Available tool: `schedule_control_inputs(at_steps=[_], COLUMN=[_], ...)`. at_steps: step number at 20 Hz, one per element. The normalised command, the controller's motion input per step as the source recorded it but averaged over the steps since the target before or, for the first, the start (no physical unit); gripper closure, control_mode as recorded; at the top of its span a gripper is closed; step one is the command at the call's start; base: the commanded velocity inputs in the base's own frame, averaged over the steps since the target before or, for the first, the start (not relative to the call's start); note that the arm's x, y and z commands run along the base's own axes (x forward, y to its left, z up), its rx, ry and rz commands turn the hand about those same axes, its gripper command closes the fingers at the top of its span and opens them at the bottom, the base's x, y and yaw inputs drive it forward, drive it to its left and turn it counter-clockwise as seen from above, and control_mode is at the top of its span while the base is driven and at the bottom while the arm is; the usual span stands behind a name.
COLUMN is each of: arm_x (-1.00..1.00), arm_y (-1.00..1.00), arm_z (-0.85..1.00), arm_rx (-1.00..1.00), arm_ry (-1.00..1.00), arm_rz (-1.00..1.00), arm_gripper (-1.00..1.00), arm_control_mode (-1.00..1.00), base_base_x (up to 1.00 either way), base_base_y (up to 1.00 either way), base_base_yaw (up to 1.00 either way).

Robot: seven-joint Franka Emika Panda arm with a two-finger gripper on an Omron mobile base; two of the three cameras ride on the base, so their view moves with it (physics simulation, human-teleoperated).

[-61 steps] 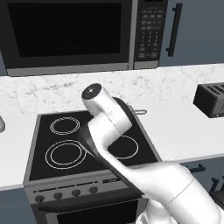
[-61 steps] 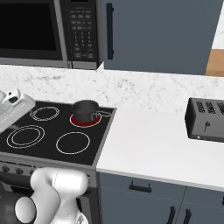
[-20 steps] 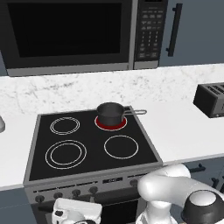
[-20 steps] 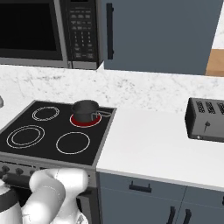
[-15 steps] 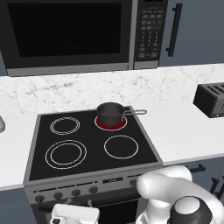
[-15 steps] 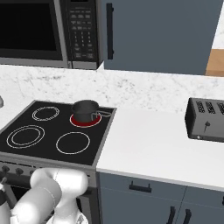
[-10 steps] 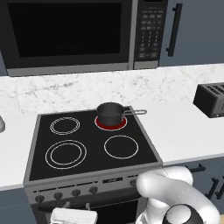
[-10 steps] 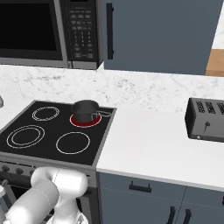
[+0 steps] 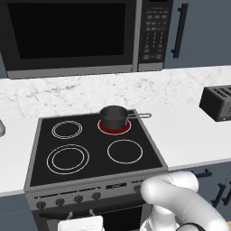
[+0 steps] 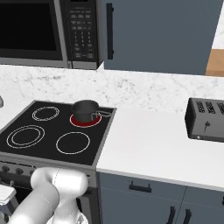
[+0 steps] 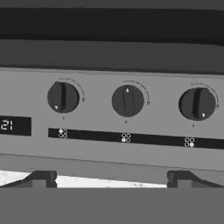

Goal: Turn off the rear right burner of the stove.

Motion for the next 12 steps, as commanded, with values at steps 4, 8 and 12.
schedule_control_inputs(at_steps=[4,8,12], arm_x=[0.23,0.30,0.21], arm_y=[-0.01,0.08,0.14], arm_z=[-0.19,-0.13,-0.23], arm_rx=[0.01,0.00,0.00], arm_ry=[0.00,0.00,0.00], arm_rz=[0.15,0.01,0.00], arm_gripper=[-1.00,-1.00,-1.00], arm_control_mode=[-1.00,-1.00,-1.00], base_base_x=[0.00,0.00,0.00], base_base_y=[0.00,0.00,0.00], base_base_yaw=[0.00,0.00,0.00])
